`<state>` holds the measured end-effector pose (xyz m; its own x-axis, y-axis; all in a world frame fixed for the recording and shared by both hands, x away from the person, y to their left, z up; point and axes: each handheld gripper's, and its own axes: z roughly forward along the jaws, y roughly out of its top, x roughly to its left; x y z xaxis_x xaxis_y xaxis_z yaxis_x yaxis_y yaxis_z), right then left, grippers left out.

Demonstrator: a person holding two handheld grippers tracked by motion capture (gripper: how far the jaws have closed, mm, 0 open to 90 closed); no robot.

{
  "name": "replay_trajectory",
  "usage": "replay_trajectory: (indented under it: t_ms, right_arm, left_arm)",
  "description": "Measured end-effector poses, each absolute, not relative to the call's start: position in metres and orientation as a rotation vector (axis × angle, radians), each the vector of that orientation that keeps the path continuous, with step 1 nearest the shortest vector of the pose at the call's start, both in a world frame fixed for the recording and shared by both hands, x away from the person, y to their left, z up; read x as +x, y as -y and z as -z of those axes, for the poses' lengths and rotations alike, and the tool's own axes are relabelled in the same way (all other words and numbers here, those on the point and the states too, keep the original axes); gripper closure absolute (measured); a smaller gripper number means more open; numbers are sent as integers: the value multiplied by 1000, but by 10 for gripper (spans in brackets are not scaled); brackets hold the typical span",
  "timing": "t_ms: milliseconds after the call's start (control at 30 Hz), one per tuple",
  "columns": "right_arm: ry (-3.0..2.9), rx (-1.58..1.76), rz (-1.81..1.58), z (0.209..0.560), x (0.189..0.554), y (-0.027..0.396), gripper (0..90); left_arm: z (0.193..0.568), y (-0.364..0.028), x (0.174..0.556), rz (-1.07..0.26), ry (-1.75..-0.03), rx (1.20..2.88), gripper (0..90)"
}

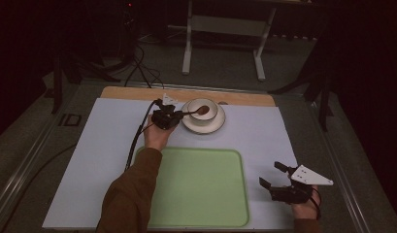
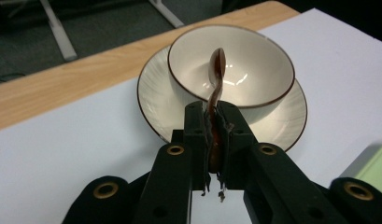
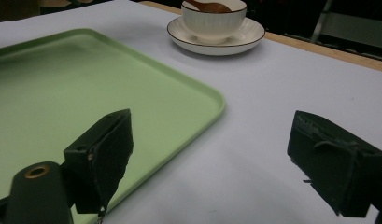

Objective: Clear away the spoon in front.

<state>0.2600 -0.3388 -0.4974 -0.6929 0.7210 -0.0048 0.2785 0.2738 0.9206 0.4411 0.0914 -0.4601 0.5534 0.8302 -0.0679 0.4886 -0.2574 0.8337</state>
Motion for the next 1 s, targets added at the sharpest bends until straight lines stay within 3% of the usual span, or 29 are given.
replay_trajectory:
  t_ms: [1000]
  right_arm:
    - [-2116, 908, -1407, 497, 259, 339, 141]
  left_arm:
    - [391, -133, 392, -604, -1020, 1859, 837]
